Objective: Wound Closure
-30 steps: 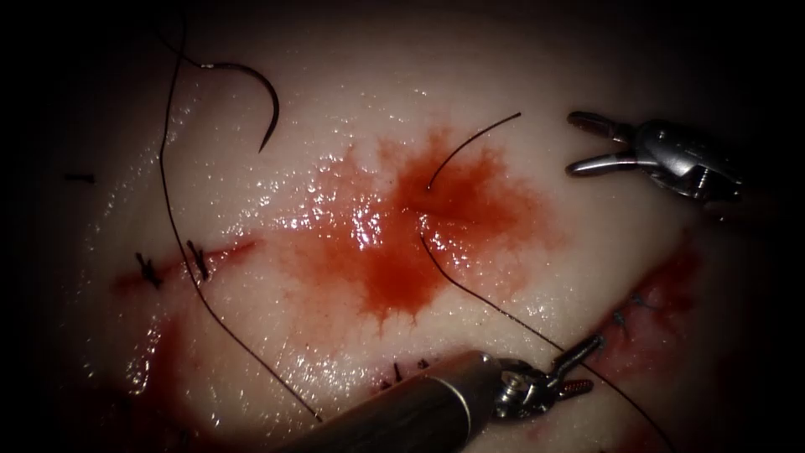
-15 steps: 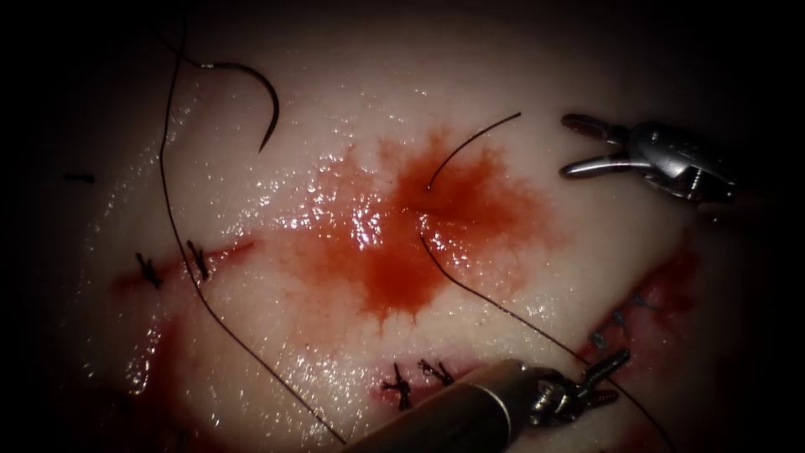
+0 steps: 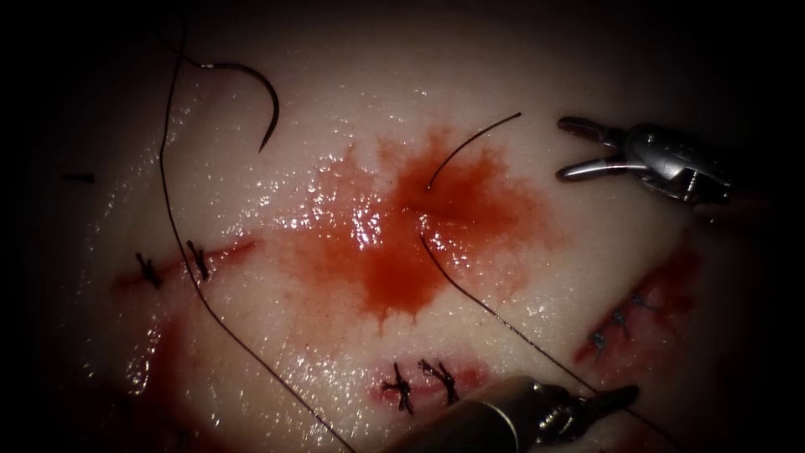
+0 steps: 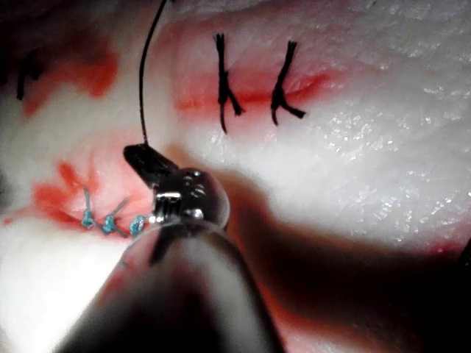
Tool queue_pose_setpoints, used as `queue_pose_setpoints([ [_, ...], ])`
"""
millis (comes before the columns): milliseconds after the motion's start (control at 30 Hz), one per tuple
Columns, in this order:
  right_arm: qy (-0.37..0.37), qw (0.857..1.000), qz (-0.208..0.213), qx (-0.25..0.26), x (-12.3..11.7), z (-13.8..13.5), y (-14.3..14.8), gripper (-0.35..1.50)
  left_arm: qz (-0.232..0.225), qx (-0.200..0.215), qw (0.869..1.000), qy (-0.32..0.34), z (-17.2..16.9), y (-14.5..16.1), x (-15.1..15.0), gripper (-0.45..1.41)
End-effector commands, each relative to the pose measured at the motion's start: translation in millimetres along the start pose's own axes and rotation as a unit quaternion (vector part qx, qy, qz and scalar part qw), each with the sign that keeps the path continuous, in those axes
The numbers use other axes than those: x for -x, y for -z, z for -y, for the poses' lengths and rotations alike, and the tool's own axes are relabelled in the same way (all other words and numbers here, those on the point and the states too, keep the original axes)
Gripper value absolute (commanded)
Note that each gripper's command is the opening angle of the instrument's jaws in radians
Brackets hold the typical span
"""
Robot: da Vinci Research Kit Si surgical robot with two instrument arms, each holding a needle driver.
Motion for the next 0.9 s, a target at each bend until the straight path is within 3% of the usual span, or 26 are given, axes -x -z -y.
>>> queue_pose_setpoints([
  [33, -0.001, 1.0, -0.001, -0.001, 0.5, 0.2, -0.8, 1.37, -0.006, 0.001, 1.0, -0.004, -0.2, -0.2, 0.0, -0.45],
  [133, 0.0, 1.0, -0.002, -0.003, 0.5, 0.3, -0.8, 1.35, -0.017, 0.003, 1.0, -0.005, 0.6, 1.1, 0.0, -0.45],
  [167, 0.002, 1.0, -0.006, -0.017, 0.7, 0.6, -0.8, 1.23, -0.024, 0.008, 1.0, -0.008, 1.2, 1.9, 0.2, -0.45],
  [233, 0.004, 0.999, -0.01, -0.031, 0.8, 1.0, -0.8, 1.16, -0.031, 0.018, 0.999, -0.006, 2.0, 2.9, 0.5, -0.45],
  [400, 0.017, 0.994, -0.014, -0.104, 1.7, 2.7, -1.3, 1.16, -0.037, 0.02, 0.999, 0.001, 4.3, 5.3, 1.5, -0.45],
  [567, 0.095, 0.985, -0.032, -0.142, 2.3, 5.9, -1.8, 1.21, -0.036, 0.021, 0.999, 0.014, 6.8, 8.0, 2.8, -0.45],
  [800, 0.239, 0.948, -0.095, -0.189, 1.0, 10.1, -3.1, 1.21, -0.055, 0.056, 0.997, 0.023, 8.6, 11.2, 3.9, -0.45],
  [900, 0.278, 0.937, -0.106, -0.181, -0.2, 11.6, -4.3, 1.25, -0.063, 0.062, 0.996, 0.025, 9.1, 12.6, 4.4, -0.45],
])
